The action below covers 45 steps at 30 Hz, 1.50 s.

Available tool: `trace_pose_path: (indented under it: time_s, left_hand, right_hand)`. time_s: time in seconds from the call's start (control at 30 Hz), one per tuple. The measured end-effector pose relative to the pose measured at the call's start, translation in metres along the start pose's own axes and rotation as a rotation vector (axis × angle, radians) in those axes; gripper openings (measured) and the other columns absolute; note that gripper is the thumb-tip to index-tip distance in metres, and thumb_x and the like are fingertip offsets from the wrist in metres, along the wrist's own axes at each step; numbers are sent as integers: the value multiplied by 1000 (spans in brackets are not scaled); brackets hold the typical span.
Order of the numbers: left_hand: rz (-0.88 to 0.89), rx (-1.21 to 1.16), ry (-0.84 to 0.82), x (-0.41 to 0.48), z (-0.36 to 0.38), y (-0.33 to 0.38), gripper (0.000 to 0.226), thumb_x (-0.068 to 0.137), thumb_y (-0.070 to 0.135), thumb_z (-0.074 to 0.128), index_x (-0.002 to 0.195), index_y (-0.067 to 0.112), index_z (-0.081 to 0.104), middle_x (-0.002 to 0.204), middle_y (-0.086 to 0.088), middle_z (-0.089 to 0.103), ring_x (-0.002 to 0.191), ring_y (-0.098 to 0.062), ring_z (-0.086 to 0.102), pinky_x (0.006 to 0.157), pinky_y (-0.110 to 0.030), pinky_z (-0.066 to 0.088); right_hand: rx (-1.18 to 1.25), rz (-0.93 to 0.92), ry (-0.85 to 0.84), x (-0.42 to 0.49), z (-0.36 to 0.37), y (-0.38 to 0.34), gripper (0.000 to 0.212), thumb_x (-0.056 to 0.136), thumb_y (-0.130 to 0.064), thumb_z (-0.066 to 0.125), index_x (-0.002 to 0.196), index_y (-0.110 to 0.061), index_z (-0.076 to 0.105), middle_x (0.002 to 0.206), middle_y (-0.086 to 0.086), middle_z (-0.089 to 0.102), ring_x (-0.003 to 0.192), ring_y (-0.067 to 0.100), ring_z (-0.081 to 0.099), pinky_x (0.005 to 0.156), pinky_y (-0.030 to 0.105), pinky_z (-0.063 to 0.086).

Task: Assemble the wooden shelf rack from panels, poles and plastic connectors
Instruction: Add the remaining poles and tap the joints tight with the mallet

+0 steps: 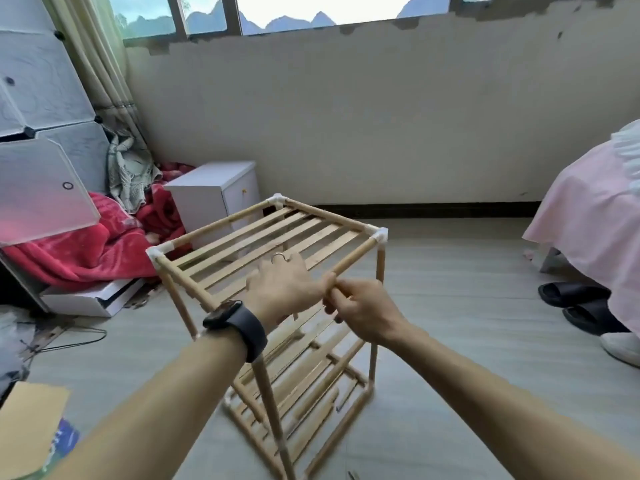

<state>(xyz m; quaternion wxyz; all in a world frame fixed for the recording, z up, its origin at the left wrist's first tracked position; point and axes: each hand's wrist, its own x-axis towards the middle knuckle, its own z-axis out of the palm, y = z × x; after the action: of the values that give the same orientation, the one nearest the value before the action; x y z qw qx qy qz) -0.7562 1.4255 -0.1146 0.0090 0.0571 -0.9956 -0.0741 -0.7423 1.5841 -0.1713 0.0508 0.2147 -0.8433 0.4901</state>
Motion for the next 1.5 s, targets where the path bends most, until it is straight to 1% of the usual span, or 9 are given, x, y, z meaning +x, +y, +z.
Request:
trace_pose_path:
  time_s: [0.1, 0.2, 0.27, 0.33, 0.43, 0.67, 1.07, 1.33, 1.5]
  left_hand:
    - [-55, 75, 0, -20, 18, 4, 83, 82, 73, 56, 142, 21, 34, 130, -12, 51, 119, -33, 50, 94, -54, 44]
    - [13, 121, 70, -23, 15, 5, 50, 93, 45, 59, 130, 14, 43, 117, -11, 57, 110, -31, 55, 92, -52, 48]
    - [64, 124, 92, -21, 10, 0, 34, 95, 32, 55, 122, 14, 48, 108, -8, 58, 102, -28, 56, 90, -50, 50]
    - [151, 100, 109, -19, 4, -15, 30, 95, 26, 53, 122, 16, 49, 100, -3, 54, 93, -24, 54, 89, -46, 52]
    - [283, 99, 79, -7, -3, -49, 48, 92, 28, 54, 138, 20, 43, 102, 0, 53, 90, -22, 54, 88, -43, 53]
    - [437, 161, 92, 27, 0, -80, 61, 87, 45, 59, 143, 38, 34, 103, 6, 52, 86, -16, 51, 75, -30, 45]
    - [482, 136, 101, 55, 6, -33, 54, 92, 30, 54, 141, 44, 36, 113, -1, 58, 94, -24, 58, 82, -44, 57]
    - [547, 119, 88, 78, 17, 22, 56, 90, 24, 53, 138, 46, 34, 112, 1, 55, 90, -24, 58, 79, -45, 58]
    - [619, 170, 187, 81, 18, 24, 64, 86, 54, 62, 142, 38, 35, 107, 3, 63, 92, -21, 60, 85, -39, 55]
  right_hand:
    - [-221, -48, 273, 7, -31, 10, 9, 95, -19, 62, 90, -26, 63, 82, -10, 68, 75, 6, 67, 60, 21, 53]
    - [-460, -53, 348, 11, -50, 21, 27, 87, -19, 66, 113, -19, 58, 117, 2, 61, 103, 19, 57, 74, 30, 53]
    - [-655, -57, 251, 16, -59, 23, 56, 82, -27, 71, 134, -18, 50, 142, 4, 47, 129, 24, 42, 96, 42, 51]
    - [-836, -50, 91, 23, -66, 20, 81, 81, -38, 71, 151, -19, 36, 160, 3, 29, 146, 24, 22, 117, 44, 33]
    - [-1009, 5, -123, 36, -75, 17, 93, 83, -43, 69, 160, -21, 22, 168, 3, 16, 155, 22, 8, 125, 42, 17]
    - [-1063, -24, -220, 55, -71, 8, 71, 82, -51, 65, 146, -27, 44, 150, 1, 41, 141, 23, 29, 114, 42, 35]
    - [-1114, 61, -46, 53, -95, 28, 27, 84, -37, 51, 107, -24, 56, 109, -1, 63, 108, 20, 54, 86, 40, 46]
    - [-1126, 134, 36, 42, -139, 54, 23, 81, -36, 50, 100, -26, 57, 102, -2, 66, 103, 19, 55, 80, 39, 44]
    - [-1045, 176, 26, 42, -152, 66, 33, 84, -40, 55, 115, -28, 55, 115, -4, 62, 111, 17, 49, 85, 40, 43]
